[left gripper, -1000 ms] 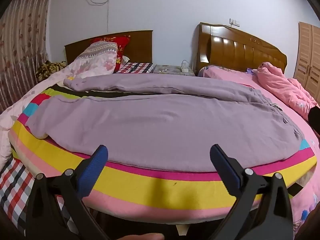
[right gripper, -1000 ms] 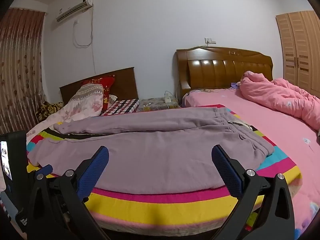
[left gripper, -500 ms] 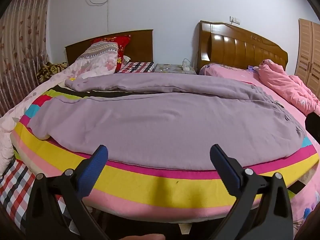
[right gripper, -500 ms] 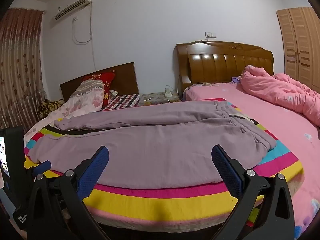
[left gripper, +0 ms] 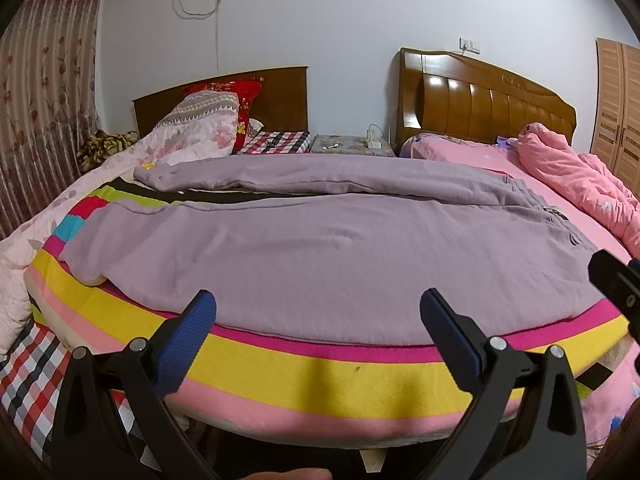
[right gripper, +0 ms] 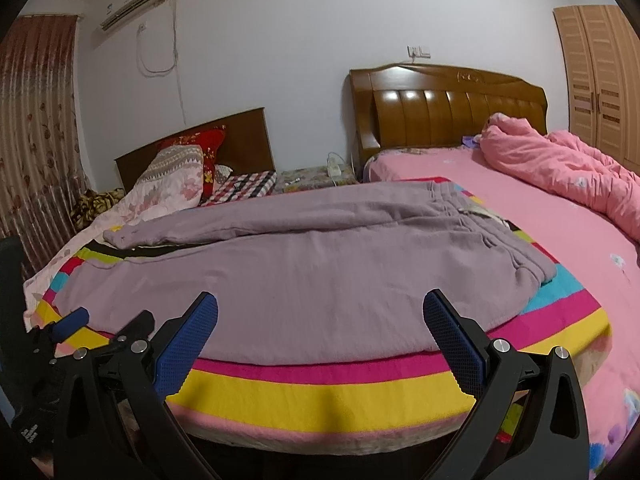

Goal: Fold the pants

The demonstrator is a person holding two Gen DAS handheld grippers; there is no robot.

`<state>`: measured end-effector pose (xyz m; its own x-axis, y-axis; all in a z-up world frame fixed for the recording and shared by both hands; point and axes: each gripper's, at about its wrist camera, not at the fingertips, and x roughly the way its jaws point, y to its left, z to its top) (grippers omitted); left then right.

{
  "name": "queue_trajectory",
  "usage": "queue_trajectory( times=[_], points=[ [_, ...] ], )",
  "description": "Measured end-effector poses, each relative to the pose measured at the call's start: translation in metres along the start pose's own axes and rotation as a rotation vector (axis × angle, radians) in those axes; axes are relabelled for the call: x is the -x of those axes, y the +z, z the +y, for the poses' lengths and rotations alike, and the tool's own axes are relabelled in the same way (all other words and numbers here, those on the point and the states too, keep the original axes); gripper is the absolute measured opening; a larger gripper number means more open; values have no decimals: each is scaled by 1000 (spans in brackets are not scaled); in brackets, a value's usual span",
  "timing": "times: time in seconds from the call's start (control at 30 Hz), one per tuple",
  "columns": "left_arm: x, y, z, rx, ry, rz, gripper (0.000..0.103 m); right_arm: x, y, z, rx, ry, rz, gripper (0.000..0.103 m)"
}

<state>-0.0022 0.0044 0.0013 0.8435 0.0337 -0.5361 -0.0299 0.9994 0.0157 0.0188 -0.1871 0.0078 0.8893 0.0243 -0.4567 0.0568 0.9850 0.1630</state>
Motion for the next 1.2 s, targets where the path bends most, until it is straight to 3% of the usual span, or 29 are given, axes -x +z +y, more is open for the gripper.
queue_trajectory(
  times=[0.5,1.2],
  points=[
    [2,1,2,10,-13,-15,102,-12,-4,-5,-6,-36,57,99],
    [6,-1,14,62,-26,-18,102,-15,-9,-6,-19,-29,70,99]
  ],
)
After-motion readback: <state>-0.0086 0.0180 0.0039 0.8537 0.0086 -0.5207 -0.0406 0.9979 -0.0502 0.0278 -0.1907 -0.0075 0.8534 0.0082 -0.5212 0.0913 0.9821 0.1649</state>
